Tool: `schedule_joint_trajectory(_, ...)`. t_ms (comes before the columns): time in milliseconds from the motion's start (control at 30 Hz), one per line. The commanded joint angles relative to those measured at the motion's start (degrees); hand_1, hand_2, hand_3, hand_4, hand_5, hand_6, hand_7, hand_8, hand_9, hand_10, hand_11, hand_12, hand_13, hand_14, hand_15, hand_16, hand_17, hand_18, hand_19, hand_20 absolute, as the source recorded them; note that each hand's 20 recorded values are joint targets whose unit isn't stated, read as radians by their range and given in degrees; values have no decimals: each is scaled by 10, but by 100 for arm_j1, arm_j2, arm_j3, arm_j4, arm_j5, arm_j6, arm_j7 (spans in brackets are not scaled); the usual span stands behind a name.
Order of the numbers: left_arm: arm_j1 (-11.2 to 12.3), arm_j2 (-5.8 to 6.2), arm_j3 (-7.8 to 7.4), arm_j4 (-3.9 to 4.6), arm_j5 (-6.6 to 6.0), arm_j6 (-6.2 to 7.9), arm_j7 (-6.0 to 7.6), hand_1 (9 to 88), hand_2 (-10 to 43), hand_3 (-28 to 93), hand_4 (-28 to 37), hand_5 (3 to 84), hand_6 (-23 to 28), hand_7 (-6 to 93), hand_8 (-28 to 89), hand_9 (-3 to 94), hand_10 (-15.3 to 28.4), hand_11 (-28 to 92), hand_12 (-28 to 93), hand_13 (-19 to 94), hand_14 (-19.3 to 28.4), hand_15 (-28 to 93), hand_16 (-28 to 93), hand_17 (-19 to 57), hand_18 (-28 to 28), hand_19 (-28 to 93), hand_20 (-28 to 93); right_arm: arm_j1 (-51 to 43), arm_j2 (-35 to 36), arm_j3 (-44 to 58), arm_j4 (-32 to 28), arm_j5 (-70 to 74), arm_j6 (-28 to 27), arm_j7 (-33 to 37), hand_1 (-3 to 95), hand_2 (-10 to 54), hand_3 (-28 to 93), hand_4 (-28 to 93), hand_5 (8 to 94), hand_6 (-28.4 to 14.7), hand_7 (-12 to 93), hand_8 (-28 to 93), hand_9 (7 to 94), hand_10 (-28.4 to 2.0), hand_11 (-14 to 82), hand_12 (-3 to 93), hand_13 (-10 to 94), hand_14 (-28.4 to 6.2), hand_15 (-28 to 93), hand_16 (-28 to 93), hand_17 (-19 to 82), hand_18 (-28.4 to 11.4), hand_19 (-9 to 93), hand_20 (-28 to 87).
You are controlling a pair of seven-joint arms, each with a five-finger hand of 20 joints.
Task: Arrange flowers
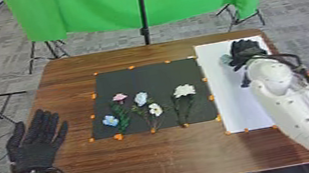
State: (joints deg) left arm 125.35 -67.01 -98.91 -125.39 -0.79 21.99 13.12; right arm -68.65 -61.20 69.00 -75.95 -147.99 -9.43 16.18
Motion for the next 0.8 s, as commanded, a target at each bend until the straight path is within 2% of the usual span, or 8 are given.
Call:
schedule_joint_trajectory(33, 115, -83, 15, 54, -3, -28, 7, 304, 133, 749, -276, 473, 90, 186, -109, 414, 149, 260, 120, 311, 151, 438, -64, -37, 141, 333, 165, -305, 319, -131, -377, 389, 852, 245, 712, -26, 397, -282, 726, 6, 339, 50, 812, -91, 108, 416, 653, -53, 343, 421, 293, -158, 724, 422)
schedule_joint_trajectory(300, 127, -78, -37, 36, -11, -33, 42, 303, 134, 750, -278, 472, 88, 186, -110, 414, 148, 259, 120, 312, 151, 436, -65, -36, 141, 332, 164, -332, 703, -466, -915, 837, 2096, 573, 664, -34, 502, -283, 724, -4, 356, 74, 818, -90, 111, 431, 657, -60, 360, 422, 307, -173, 736, 424)
schedule_joint_trajectory(367, 127, -82, -30, 30, -23, -43, 49, 303, 135, 749, -278, 472, 88, 187, -110, 415, 148, 259, 120, 312, 151, 437, -65, -36, 140, 331, 165, -335, 631, -228, -1056, 904, 1265, 129, 574, -76, 653, -283, 643, -8, 460, 54, 763, -95, 144, 419, 623, -72, 417, 362, 313, -187, 763, 383)
schedule_joint_trajectory(433, 116, -63, -5, 30, -46, -35, 66, 303, 136, 748, -279, 472, 88, 187, -109, 415, 148, 259, 120, 312, 151, 437, -64, -36, 140, 331, 165, -292, 497, 43, -1122, 906, 174, -295, 484, -91, 743, -281, 487, -28, 480, -94, 571, -139, 272, 274, 511, -108, 500, 238, 285, -186, 774, 355)
schedule_joint_trajectory(467, 104, -61, 5, 36, -44, -30, 65, 303, 136, 748, -279, 472, 88, 187, -109, 415, 148, 259, 120, 312, 151, 437, -64, -36, 140, 331, 165, -248, 419, 103, -1105, 933, -157, -315, 424, -94, 784, -282, 374, -54, 456, -171, 438, -169, 288, 218, 397, -135, 507, 170, 248, -182, 743, 330)
schedule_joint_trajectory(567, 91, -66, 15, 36, -39, -27, 39, 303, 138, 746, -279, 472, 88, 188, -110, 416, 148, 260, 120, 313, 151, 438, -64, -36, 140, 331, 165, -185, 306, 160, -993, 863, -378, -445, 382, -95, 805, -282, 258, -92, 286, -135, 292, -194, 187, 184, 286, -160, 421, 129, 206, -181, 685, 288)
schedule_joint_trajectory(733, 67, -30, 0, 27, -17, 111, -15, 303, 142, 746, -278, 472, 88, 188, -110, 417, 147, 261, 120, 313, 150, 438, -64, -36, 140, 332, 165, 61, 30, 296, -752, 415, -1756, -892, 388, -95, 794, -283, 249, -86, 222, -124, 267, -173, 126, 165, 276, -157, 362, 129, 205, -182, 678, 268)
schedule_joint_trajectory(800, 49, -28, -7, 39, -14, 109, -28, 304, 144, 747, -278, 474, 88, 189, -110, 417, 147, 261, 120, 314, 150, 439, -64, -36, 140, 333, 166, 116, -87, 245, -561, 186, -1830, -933, 390, -95, 791, -283, 269, -77, 207, -125, 265, -168, 115, 158, 273, -158, 350, 132, 204, -183, 671, 263)
